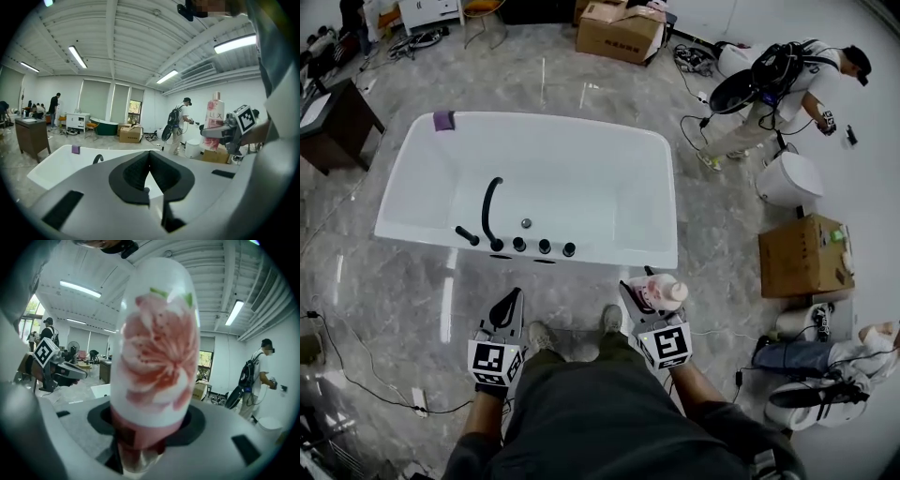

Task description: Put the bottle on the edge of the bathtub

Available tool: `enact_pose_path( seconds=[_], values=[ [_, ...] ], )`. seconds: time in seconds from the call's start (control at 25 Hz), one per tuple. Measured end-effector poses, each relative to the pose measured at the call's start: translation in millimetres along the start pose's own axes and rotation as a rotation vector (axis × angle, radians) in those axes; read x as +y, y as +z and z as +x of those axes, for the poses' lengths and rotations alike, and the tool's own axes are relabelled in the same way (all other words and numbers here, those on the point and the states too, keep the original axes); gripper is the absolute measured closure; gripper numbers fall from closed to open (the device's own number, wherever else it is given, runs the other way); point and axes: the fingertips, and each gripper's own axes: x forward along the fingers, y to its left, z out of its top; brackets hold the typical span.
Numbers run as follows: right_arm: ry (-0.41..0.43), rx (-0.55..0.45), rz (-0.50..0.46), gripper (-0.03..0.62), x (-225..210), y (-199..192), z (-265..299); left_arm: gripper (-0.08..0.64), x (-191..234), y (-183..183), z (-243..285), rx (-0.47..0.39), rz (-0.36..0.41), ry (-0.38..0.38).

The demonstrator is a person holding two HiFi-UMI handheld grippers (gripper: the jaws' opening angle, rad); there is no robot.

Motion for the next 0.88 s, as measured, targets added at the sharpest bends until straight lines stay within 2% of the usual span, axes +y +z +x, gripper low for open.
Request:
enact_pose_path(
  seconds=[0.2,0.4,0.6,0.88],
  values=[
    [0.155,0.001,-0.052,0.357,-5,-12,34,0.560,-3,-2,3,-0.014,-0.061,0.135],
    [0.300,-0.033,-0.114,0.357,-19,-24,69,0.560,-18,-7,15,-0.005,-0.077,0.213],
    [0.445,-0.061,-0.165,0.357,-5,-55,100,0.560,-18,-39,19,0.028,-0.107,0.278],
    [0.602,-0.083,-0.256,0.357,9,-113,151,0.560,-2,-98,50,0.087,-0.124,0.310]
  ],
)
